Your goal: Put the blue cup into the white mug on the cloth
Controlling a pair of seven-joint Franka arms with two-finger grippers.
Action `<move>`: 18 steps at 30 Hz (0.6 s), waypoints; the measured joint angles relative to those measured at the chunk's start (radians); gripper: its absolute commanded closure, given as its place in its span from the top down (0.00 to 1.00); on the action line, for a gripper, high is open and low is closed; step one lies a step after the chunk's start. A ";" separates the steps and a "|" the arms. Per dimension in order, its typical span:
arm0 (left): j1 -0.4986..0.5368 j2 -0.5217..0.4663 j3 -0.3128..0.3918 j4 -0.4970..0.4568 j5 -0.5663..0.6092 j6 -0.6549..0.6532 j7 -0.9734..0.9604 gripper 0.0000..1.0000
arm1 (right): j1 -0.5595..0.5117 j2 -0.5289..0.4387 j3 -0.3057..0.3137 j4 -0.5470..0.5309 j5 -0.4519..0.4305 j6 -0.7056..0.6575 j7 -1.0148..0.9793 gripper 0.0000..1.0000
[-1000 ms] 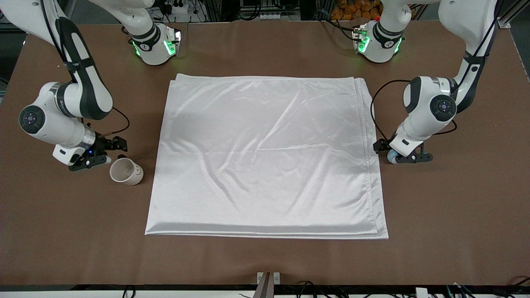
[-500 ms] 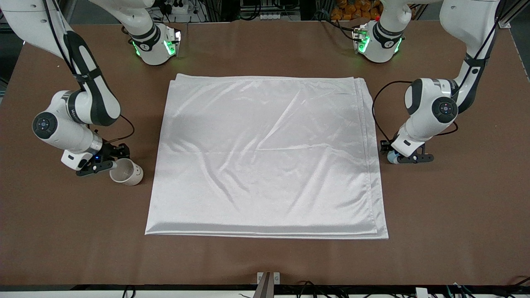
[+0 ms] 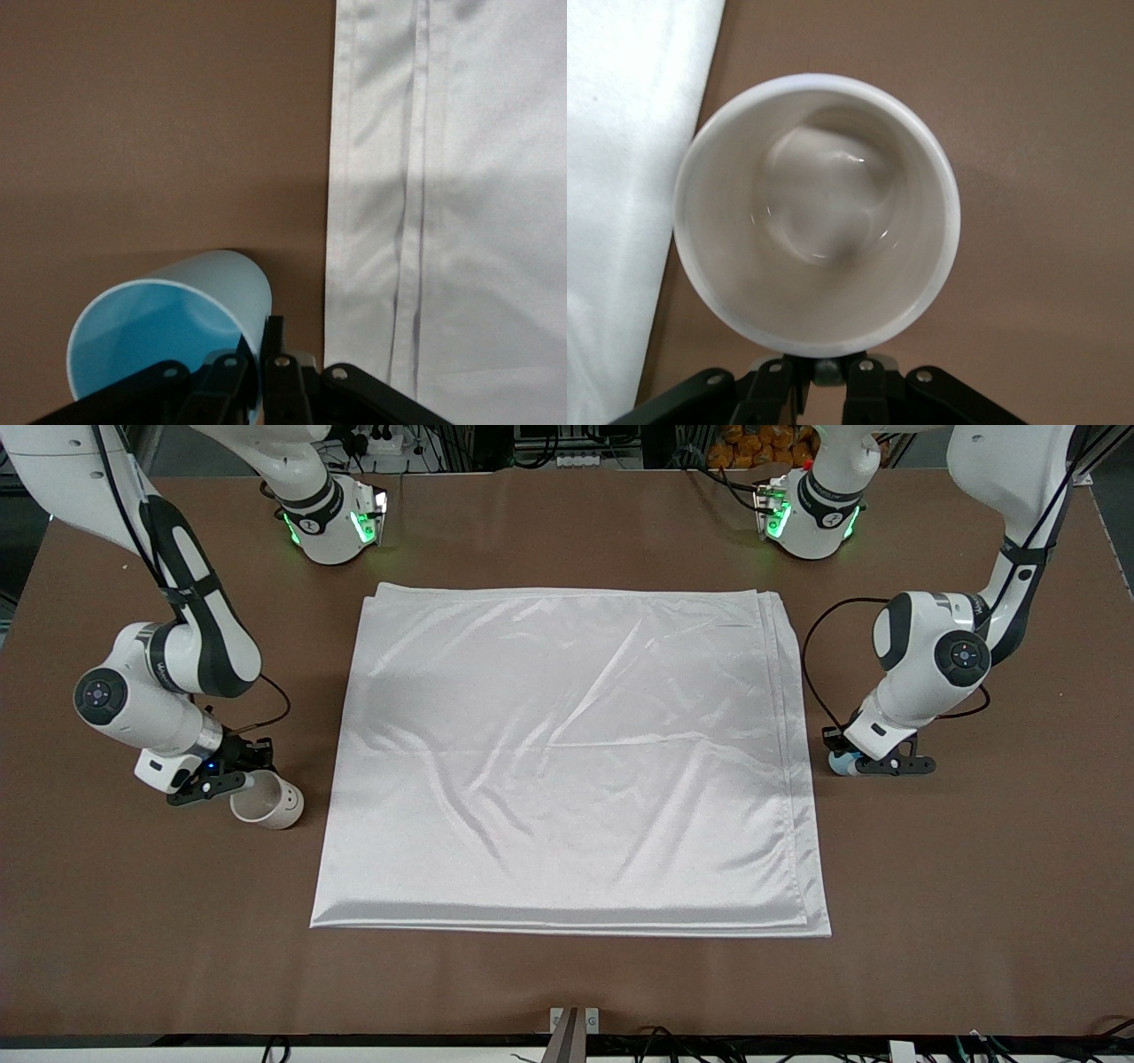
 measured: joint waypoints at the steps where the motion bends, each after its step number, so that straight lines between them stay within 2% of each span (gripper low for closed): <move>1: 0.000 0.000 -0.001 0.000 0.000 0.001 0.001 0.00 | 0.003 -0.002 0.001 0.007 0.000 -0.012 0.000 0.00; 8: 0.000 -0.006 -0.002 0.019 0.000 0.005 0.006 0.00 | 0.053 -0.032 0.007 0.084 0.002 -0.142 0.042 0.00; 18: 0.000 -0.039 -0.002 0.066 0.000 -0.027 0.007 0.00 | 0.208 -0.073 0.014 0.195 0.003 -0.283 0.296 0.00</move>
